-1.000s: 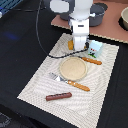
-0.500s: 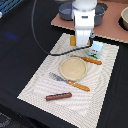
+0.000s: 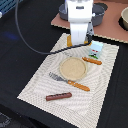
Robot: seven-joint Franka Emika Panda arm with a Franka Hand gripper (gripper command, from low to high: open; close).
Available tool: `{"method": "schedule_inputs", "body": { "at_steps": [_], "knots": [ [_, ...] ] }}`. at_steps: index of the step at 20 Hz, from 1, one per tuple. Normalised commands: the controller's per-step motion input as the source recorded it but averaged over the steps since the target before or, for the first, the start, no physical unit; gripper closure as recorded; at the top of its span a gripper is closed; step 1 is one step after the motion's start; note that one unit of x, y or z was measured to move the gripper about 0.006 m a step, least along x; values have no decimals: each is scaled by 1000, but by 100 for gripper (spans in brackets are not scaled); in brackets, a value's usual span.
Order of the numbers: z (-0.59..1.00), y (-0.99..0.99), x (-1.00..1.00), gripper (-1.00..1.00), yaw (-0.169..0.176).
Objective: Interact with the objects in diverse but meaningful ways.
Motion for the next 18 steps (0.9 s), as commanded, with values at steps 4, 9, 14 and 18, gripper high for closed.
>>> {"method": "schedule_inputs", "body": {
  "at_steps": [4, 9, 14, 18],
  "knots": [
    [-69, -511, 168, 100, 0],
    [-441, -78, 124, 100, 8],
    [-457, 0, 193, 100, 15],
    [-377, -53, 203, 100, 3]
  ]
}}
